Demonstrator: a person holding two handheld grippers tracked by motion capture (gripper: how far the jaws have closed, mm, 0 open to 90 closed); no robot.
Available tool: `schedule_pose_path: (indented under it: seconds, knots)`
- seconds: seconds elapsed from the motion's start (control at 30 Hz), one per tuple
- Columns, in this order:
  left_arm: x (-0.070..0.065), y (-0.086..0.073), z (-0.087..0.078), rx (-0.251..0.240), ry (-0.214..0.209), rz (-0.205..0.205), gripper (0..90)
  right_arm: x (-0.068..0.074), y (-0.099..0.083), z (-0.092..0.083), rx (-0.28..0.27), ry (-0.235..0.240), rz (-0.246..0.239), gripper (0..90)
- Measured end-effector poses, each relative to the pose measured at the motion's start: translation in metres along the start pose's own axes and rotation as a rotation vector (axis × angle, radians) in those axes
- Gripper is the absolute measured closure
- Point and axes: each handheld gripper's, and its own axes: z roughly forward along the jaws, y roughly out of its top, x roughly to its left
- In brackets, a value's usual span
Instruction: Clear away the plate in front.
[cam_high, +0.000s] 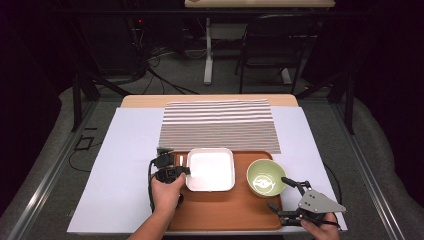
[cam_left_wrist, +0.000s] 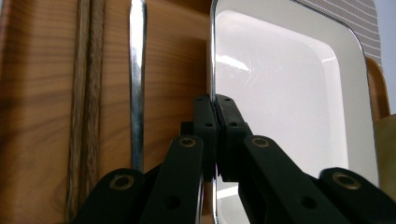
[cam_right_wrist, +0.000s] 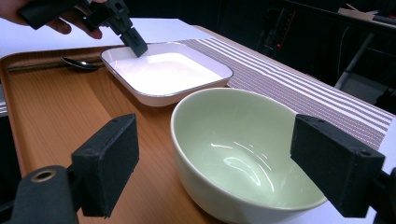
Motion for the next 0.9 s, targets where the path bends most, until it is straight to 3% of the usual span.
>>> schedule_pose_path:
  seconds: [0.3,0.6,0.8,0.9]
  knots:
    - [0.003,-0.009,0.010,0.028,0.020,-0.009,88.8,0.000,0.000,0.000,-0.001,0.002,0.003,14.9]
    - [0.004,-0.014,0.012,0.026,-0.004,-0.013,88.0,0.000,0.000,0.000,0.001,0.001,0.001,14.9]
    - [0.007,-0.016,0.003,0.018,-0.035,0.004,78.6,0.000,0.000,0.000,0.001,0.002,0.002,14.9]
    - [0.008,-0.015,-0.005,-0.022,-0.059,0.014,69.0,0.001,0.000,0.000,0.001,0.004,0.001,14.9]
